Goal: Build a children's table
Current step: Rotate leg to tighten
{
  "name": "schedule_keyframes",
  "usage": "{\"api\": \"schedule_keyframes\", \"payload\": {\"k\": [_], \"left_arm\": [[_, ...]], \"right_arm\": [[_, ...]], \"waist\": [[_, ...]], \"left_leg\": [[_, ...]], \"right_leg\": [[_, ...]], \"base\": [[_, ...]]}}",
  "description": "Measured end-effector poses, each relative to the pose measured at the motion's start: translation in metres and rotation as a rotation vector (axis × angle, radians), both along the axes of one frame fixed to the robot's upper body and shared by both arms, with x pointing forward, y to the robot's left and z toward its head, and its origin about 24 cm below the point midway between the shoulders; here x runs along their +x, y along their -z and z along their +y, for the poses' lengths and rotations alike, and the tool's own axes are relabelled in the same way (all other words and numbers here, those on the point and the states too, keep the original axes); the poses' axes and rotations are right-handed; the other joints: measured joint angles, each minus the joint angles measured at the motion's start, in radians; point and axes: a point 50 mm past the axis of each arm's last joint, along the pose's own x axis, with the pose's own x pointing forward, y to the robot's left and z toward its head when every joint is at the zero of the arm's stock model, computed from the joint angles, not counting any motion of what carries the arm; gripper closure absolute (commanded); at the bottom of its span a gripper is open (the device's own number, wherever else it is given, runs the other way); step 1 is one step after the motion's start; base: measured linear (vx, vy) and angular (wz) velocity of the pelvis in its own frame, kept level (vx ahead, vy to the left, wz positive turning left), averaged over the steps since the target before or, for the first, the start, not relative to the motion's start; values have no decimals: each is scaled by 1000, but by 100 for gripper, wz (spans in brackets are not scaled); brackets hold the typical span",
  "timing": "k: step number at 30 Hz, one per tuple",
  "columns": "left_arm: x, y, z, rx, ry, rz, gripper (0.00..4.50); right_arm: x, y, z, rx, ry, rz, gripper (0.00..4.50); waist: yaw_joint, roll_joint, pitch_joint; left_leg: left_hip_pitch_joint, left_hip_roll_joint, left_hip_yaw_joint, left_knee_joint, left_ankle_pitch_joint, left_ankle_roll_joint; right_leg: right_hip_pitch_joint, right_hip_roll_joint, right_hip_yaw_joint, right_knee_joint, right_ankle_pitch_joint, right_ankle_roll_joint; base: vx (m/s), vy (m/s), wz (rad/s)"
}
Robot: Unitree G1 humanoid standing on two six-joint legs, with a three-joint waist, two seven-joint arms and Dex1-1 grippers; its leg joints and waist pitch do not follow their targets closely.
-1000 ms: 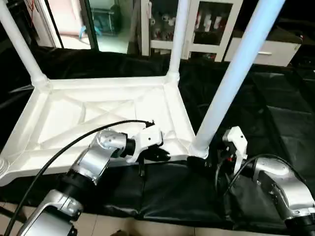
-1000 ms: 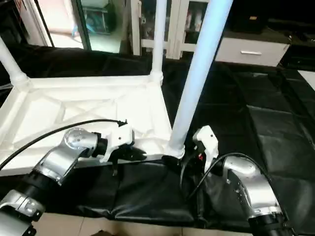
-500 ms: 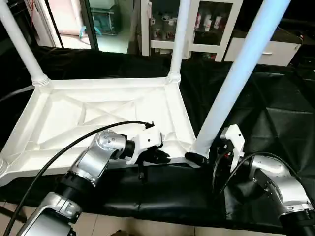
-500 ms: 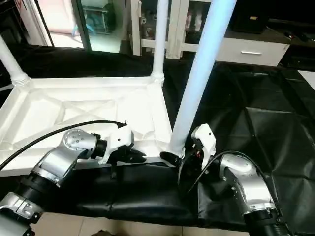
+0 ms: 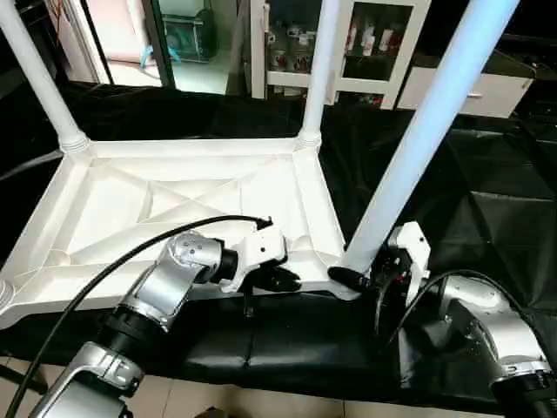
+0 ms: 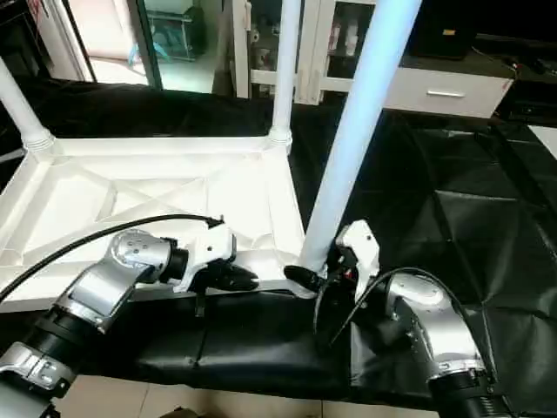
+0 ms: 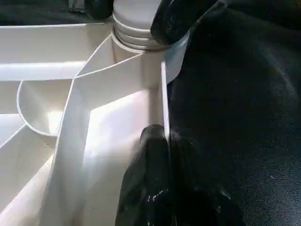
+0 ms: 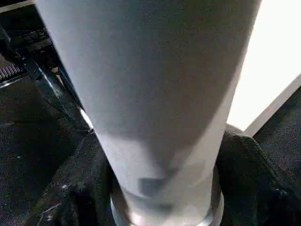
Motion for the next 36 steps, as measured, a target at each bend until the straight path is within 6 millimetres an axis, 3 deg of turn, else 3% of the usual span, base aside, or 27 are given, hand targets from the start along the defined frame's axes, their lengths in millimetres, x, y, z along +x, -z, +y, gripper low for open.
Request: {"api": "schedule_keyframes", "payload": {"k": [4,8,14,18,23,35,36], "left_arm": [[1,0,1,2,-14,1,450],[11,2,-4,8,-94,-27,450],[34,3,-39,24,-264,-68,450],[40,2,-76,12,-360,-69,450],[41,0,-93,6,-372,-81,450],[44,1,-86,5,-371,-109,450],[44,1,-85,5,-367,-109,450]], "right_arm": [[2,2,4,17,48,9,188],[12,6,13,42,248,11,190],[39,6,18,33,673,44,191],[52,2,18,-12,934,31,191],[55,-2,18,-77,977,-30,200],[55,0,19,-53,957,-53,202],[54,0,18,-51,934,-57,167]], "waist": [[-2,0,0],[-9,-2,-1],[-6,-5,0],[6,-5,0],[13,-4,0],[13,-4,0],[12,-4,0]], "left_leg": [[1,0,0,1,0,0],[3,0,0,2,0,0],[2,0,1,5,0,-1],[-1,-1,7,5,1,0],[-6,0,9,5,-1,6],[-7,0,10,5,2,10],[-7,0,10,5,2,10]], "right_leg": [[0,0,0,1,0,0],[2,0,1,1,1,-2],[3,0,2,-1,1,-2],[3,-3,5,-1,2,-4],[-1,-4,4,-1,2,-2],[-3,-4,4,-1,2,-1],[-3,-4,4,-1,2,-1]], "base": [[0,0,0],[0,0,0],[0,0,0],[0,0,0],[0,0,0],[0,0,0],[0,0,0]]}}
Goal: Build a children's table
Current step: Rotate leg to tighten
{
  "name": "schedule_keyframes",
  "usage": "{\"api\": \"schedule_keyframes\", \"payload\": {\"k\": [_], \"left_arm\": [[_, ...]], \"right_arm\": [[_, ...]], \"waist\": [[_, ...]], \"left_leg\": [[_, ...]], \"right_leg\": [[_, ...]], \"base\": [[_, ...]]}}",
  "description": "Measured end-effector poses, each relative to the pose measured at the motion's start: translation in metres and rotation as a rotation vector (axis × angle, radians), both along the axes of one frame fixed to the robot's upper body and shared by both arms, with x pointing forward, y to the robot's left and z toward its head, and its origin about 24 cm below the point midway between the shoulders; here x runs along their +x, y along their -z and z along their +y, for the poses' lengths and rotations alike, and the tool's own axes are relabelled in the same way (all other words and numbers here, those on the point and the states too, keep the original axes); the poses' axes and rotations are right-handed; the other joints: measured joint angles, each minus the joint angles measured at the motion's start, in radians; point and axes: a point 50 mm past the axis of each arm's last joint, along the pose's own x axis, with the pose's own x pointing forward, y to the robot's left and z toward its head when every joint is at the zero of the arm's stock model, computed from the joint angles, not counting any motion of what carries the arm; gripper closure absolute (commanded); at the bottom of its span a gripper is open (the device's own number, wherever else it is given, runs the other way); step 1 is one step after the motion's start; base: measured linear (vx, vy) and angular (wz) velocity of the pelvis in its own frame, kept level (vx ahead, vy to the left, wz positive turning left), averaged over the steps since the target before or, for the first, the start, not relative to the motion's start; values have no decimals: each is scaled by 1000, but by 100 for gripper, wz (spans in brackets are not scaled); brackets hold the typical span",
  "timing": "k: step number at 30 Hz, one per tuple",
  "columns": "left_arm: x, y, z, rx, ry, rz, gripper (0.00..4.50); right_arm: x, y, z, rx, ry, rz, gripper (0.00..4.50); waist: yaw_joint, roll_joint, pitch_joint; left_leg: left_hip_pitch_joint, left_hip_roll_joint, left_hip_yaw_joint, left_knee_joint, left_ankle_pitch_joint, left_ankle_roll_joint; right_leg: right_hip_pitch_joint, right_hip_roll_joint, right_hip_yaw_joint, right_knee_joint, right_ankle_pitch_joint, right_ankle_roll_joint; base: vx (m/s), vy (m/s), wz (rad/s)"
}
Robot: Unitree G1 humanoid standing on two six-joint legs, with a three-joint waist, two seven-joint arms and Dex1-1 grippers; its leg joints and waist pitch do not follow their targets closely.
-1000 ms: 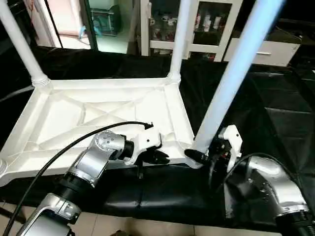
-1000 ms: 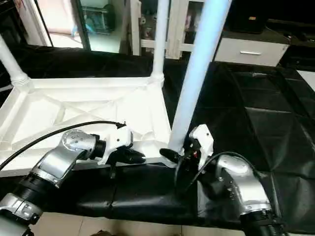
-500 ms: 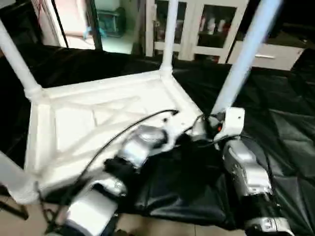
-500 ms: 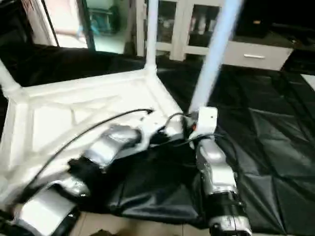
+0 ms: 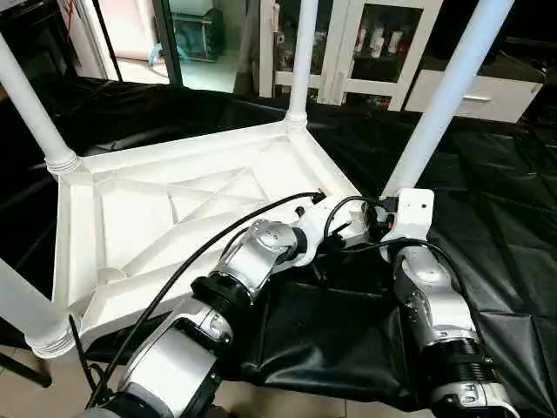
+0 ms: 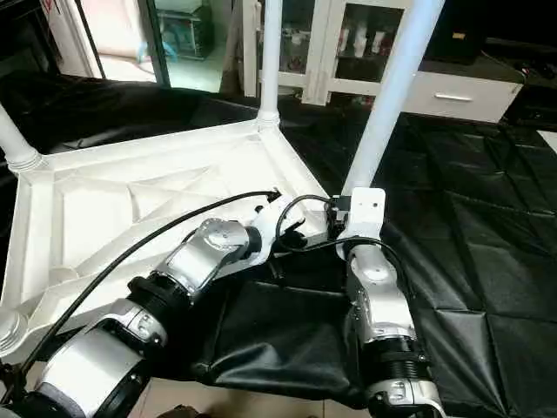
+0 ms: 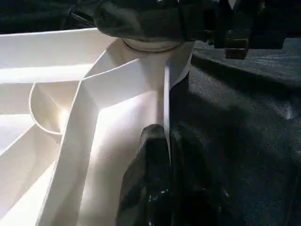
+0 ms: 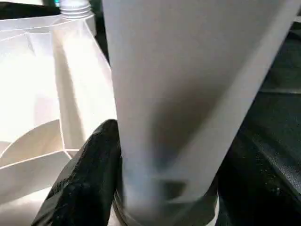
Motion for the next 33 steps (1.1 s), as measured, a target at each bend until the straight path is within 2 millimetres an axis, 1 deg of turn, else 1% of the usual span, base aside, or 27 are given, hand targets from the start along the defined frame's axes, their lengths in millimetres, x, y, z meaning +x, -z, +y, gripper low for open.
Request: {"api": "schedule_keyframes", "payload": {"k": [1,2,3,5,6,10,11,13,17,18,21,23,24,25,27,29,30,31,32,33], "left_arm": [[0,0,1,-1,6,-1,450],[0,0,3,1,8,-5,450],[3,0,9,9,-2,-19,450],[6,-1,20,18,-22,-34,450],[7,-1,23,19,-29,-40,450],[6,-1,26,20,-25,-49,450],[6,-1,27,20,-24,-51,450],[6,-1,28,21,-19,-55,450],[5,0,31,26,7,-73,450],[5,0,30,24,16,-78,450],[4,2,28,18,52,-89,450],[5,2,24,18,66,-99,450],[5,2,22,20,70,-106,450],[5,3,19,21,73,-113,450],[5,3,14,19,73,-126,450],[6,3,10,17,60,-132,450],[7,3,9,12,53,-127,405],[7,2,8,8,49,-124,405],[8,2,8,0,43,-121,393],[9,-1,7,-70,16,-110,393]], "right_arm": [[-1,0,-1,1,-13,-3,167],[-2,0,-1,4,-29,-9,146],[-4,-1,3,6,-68,-26,129],[-10,1,8,14,-116,-37,124],[-13,3,9,17,-133,-33,115],[-21,6,6,38,-160,-33,70],[-23,7,5,39,-164,-32,70],[-28,7,0,25,-170,-38,42],[-41,8,-12,-25,-156,-48,35],[-45,9,-14,-39,-142,-45,6],[-52,12,-19,-57,-102,-40,6],[-52,12,-21,-70,-87,-39,6],[-52,11,-21,-76,-83,-40,6],[-52,11,-21,-79,-82,-40,6],[-52,10,-20,-79,-87,-43,6],[-52,9,-18,-82,-93,-48,6],[-51,8,-17,-85,-99,-52,0],[-51,8,-17,-88,-99,-51,0],[-52,8,-17,-89,-99,-50,0],[-52,9,-18,-90,-98,-47,0]], "waist": [[0,0,0],[1,0,0],[-6,-1,0],[-18,-3,1],[-23,-3,2],[-25,-3,2],[-26,-3,2],[-27,-3,2],[-27,-3,2],[-27,-2,1],[-23,2,1],[-21,3,1],[-17,3,1],[-14,6,1],[-10,10,0],[-8,11,0],[-9,12,0],[-10,12,-1],[-10,12,-1],[-9,10,1]], "left_leg": [[0,0,0,0,0,0],[0,0,0,-1,0,0],[0,1,0,-1,0,0],[0,3,0,0,0,-1],[0,3,0,0,1,-1],[0,3,0,0,1,-1],[0,3,0,-1,1,-1],[0,3,1,-1,0,-1],[1,3,1,-2,1,-1],[1,3,1,-2,1,-1],[1,3,1,-3,0,-1],[1,2,1,-3,0,-1],[0,2,1,-3,0,-1],[0,2,1,-3,0,-1],[-1,2,3,-3,0,-1],[-2,1,4,-3,1,-1],[-3,1,4,-3,1,0],[-3,1,4,-3,1,0],[-4,1,4,-3,2,1],[-5,1,4,-3,2,2]], "right_leg": [[0,0,0,0,0,0],[0,0,0,0,0,0],[0,1,-1,0,0,0],[-1,1,-2,0,1,2],[-1,1,-2,0,2,3],[-1,1,-1,0,2,3],[-1,1,-1,0,2,3],[-1,1,-1,-1,2,3],[-2,1,-2,-1,1,4],[-1,1,-2,-1,1,4],[-2,1,-1,-1,0,6],[-2,1,-1,-1,-2,9],[-1,1,-1,-2,-2,9],[-1,1,-1,-2,-2,9],[0,0,0,-3,-2,8],[0,-1,1,-3,0,5],[0,-1,1,-5,1,5],[0,-1,1,-6,1,5],[0,-1,1,-7,1,4],[0,-1,0,-7,2,4]], "base": [[0,0,0],[0,0,0],[0,0,0],[0,0,0],[0,0,0],[0,0,0],[0,0,0],[0,0,0],[0,0,0],[0,0,0],[0,0,0],[0,0,0],[0,0,0],[0,0,0],[0,0,0],[0,0,0],[0,0,0],[0,0,0],[0,0,0],[0,0,0]]}}
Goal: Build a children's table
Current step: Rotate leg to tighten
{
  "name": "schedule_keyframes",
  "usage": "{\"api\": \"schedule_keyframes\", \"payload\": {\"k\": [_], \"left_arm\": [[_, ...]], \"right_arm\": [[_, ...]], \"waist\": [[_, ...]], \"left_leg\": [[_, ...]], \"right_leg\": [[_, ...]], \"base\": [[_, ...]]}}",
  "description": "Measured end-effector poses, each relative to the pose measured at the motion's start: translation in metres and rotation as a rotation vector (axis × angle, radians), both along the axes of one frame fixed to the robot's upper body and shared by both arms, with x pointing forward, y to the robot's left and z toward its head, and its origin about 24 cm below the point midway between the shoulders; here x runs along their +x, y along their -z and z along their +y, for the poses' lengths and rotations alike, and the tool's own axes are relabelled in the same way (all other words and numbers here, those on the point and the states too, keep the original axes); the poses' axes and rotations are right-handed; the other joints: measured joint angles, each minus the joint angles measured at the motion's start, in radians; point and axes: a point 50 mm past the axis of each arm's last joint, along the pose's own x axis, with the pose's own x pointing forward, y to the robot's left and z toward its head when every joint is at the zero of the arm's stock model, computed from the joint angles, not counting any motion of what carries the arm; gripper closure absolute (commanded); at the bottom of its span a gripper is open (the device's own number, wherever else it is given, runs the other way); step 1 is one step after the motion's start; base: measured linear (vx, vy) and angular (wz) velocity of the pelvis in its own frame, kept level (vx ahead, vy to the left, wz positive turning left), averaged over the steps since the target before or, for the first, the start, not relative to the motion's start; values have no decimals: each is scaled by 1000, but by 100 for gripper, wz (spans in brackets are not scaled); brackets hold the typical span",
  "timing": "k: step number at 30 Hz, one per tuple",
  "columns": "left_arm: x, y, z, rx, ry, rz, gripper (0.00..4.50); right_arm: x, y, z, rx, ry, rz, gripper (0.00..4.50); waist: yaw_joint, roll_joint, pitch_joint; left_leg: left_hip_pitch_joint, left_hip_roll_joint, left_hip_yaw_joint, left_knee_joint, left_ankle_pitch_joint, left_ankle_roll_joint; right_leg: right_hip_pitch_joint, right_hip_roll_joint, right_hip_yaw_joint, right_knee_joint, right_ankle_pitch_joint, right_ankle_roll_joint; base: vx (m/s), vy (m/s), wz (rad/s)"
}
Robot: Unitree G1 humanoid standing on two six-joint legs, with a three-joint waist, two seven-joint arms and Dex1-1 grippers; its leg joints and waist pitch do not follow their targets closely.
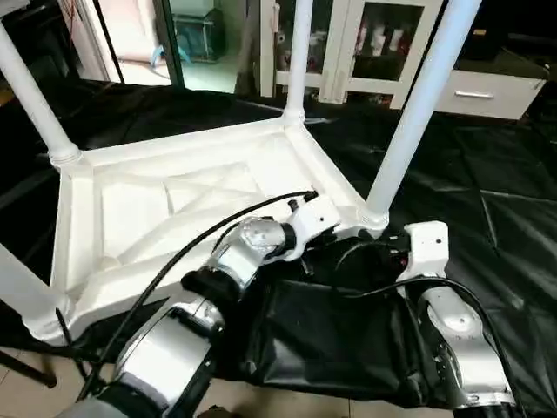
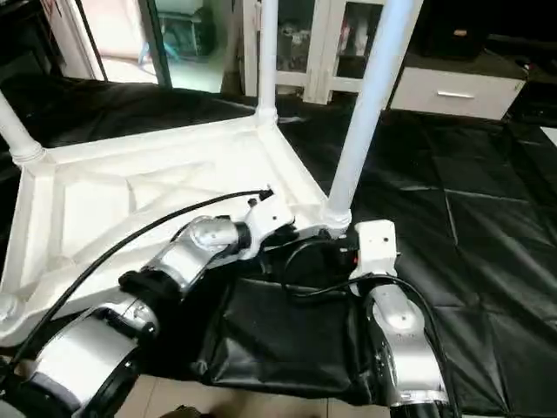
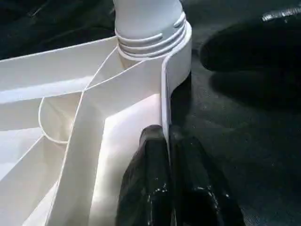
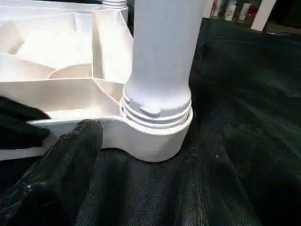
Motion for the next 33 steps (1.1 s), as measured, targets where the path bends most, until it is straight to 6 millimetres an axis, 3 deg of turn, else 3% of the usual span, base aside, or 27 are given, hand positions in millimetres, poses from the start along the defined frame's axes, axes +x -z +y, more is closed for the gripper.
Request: {"api": "schedule_keyframes", "payload": {"k": [4,8,11,14,18,22,28,33], "left_arm": [[1,-6,-1,-85,-18,-6,362],[5,-8,9,-118,-51,3,330],[5,-10,22,-156,-68,0,304],[1,-14,47,-193,-73,3,279],[-14,-17,79,-219,-60,45,279],[-36,-27,93,-284,3,95,279],[-73,-37,109,-269,82,170,279],[-85,-34,110,-239,89,232,279]], "right_arm": [[0,0,1,-2,-5,3,0],[0,1,3,1,-27,7,0],[-1,3,10,10,-91,39,0],[-4,5,21,45,-218,104,0],[-5,2,19,59,-288,147,0],[-4,-3,15,48,-337,162,0],[18,-10,23,41,-395,208,0],[37,1,27,25,-383,289,0]], "waist": [[-3,-6,2],[-8,-7,3],[-9,-7,3],[-11,-8,3],[-4,-12,5],[1,-19,9],[-21,-21,11],[-28,-26,14]], "left_leg": [[-3,0,0,0,0,8],[-3,1,0,0,0,9],[-3,1,0,0,0,9],[-3,2,0,0,0,9],[-3,2,1,0,-2,4],[-2,2,2,0,-2,4],[2,2,3,-1,-1,1],[2,2,2,-2,1,-2]], "right_leg": [[0,0,-1,-4,0,0],[-1,0,-2,-5,0,0],[-1,0,-2,-5,0,-1],[0,1,-2,-5,0,-1],[0,1,-2,-4,0,-1],[0,1,-1,-4,1,-1],[0,1,1,-2,1,-2],[0,2,1,-2,1,-2]], "base": [[0,0,0],[0,0,0],[0,0,0],[0,0,0],[0,0,0],[0,0,0],[0,0,0],[0,0,0]]}}
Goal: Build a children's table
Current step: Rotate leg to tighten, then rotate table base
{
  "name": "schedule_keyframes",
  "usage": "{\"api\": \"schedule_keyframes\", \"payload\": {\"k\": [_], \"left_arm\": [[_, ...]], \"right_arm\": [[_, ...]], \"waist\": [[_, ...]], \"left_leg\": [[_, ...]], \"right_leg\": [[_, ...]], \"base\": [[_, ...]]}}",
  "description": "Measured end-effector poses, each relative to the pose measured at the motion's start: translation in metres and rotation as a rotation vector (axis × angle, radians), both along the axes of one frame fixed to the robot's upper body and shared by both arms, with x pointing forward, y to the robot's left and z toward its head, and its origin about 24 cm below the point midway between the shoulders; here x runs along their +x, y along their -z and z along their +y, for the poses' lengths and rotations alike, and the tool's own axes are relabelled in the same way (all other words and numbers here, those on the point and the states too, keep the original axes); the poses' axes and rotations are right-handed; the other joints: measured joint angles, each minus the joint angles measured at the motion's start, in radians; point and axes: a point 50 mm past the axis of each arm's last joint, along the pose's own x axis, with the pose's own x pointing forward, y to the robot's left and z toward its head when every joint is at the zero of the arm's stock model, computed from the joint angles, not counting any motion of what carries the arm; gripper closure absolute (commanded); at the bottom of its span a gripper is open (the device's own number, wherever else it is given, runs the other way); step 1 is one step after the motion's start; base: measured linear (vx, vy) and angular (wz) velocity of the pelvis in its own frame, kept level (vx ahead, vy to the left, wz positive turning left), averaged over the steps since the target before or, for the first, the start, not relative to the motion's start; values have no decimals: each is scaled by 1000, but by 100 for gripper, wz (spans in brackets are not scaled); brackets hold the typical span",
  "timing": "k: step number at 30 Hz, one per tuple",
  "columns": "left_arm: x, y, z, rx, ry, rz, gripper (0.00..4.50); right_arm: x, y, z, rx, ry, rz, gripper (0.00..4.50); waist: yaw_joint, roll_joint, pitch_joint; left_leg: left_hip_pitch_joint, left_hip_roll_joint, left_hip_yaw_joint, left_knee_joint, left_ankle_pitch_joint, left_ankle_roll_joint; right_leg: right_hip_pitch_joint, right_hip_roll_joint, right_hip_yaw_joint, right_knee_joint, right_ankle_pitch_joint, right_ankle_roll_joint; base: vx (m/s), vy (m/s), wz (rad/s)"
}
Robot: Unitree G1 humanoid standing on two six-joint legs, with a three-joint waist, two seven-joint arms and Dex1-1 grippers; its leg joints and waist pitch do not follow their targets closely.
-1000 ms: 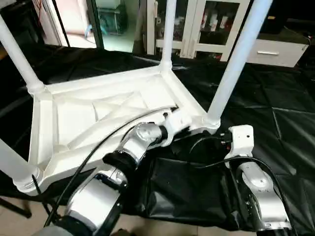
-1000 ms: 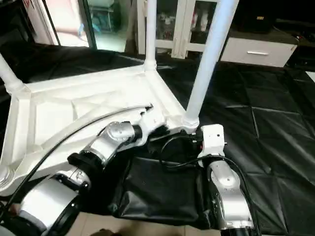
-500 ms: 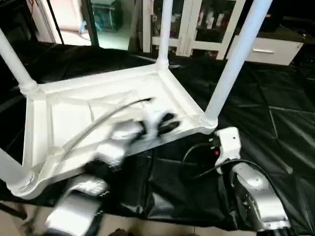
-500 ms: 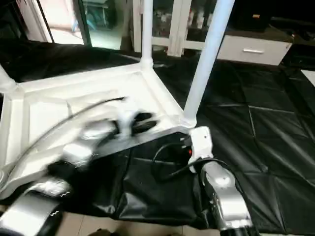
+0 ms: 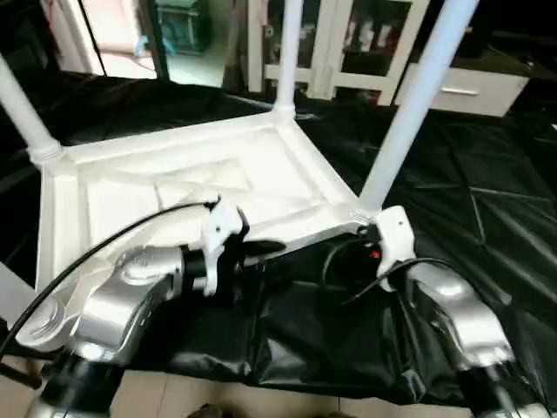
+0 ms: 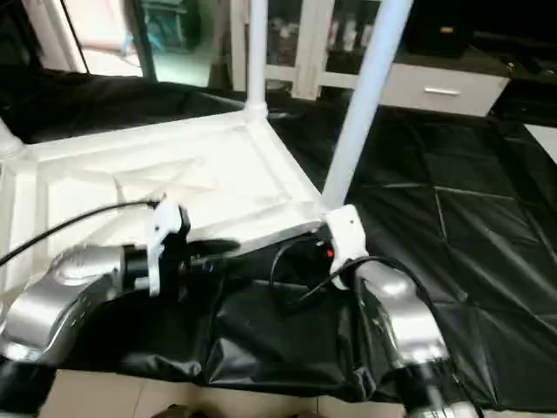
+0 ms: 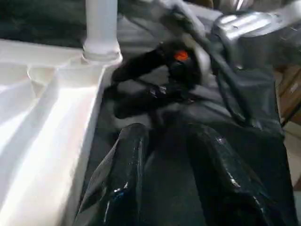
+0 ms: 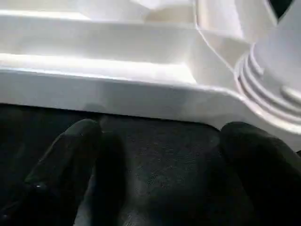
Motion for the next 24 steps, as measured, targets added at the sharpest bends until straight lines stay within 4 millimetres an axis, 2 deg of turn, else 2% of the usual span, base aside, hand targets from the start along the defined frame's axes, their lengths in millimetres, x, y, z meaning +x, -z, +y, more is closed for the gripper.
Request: {"api": "schedule_keyframes", "payload": {"k": [5,7,11,14,17,18,20,22,24], "left_arm": [[-5,-5,-1,23,0,6,279],[-7,-4,0,42,-18,17,279],[-7,-2,-1,62,-46,12,279],[-4,-2,-5,64,-91,-9,279],[1,-6,-10,47,-118,-38,279],[2,-7,-11,47,-130,-48,279],[4,-8,-12,48,-161,-61,279],[7,-7,-13,63,-215,-80,279],[11,-4,-10,97,-278,-89,279]], "right_arm": [[16,2,1,-23,16,38,0],[30,0,9,-30,7,25,0],[49,-8,17,-15,42,-30,0],[64,-18,27,57,149,-78,0],[79,-43,31,127,281,-188,0],[85,-55,30,142,316,-234,0],[90,-67,29,146,349,-281,0],[90,-68,29,132,352,-313,0],[87,-62,29,108,332,-331,0]], "waist": [[-5,-6,3],[-12,-9,5],[-13,-14,11],[-15,-9,18],[-9,-11,19],[-8,-11,20],[-5,-13,19],[-4,-15,20],[-5,-17,21]], "left_leg": [[0,0,0,0,0,0],[0,0,1,0,0,-1],[0,2,1,0,1,-2],[-3,2,2,0,1,-2],[-9,2,3,0,2,-2],[-9,3,3,0,3,-1],[-9,4,3,0,4,2],[-9,4,3,0,4,1],[-9,3,3,1,4,0]], "right_leg": [[0,0,1,0,0,0],[-1,0,1,1,1,-2],[-2,1,0,2,2,-2],[-6,1,1,4,2,-3],[-15,1,1,9,2,-3],[-16,1,0,9,2,-3],[-16,2,-1,9,1,-3],[-16,2,0,9,1,-3],[-15,2,0,9,1,-3]], "base": [[0,0,0],[0,0,0],[0,0,0],[0,0,0],[0,0,0],[0,0,0],[0,0,0],[0,0,0],[0,0,0]]}}
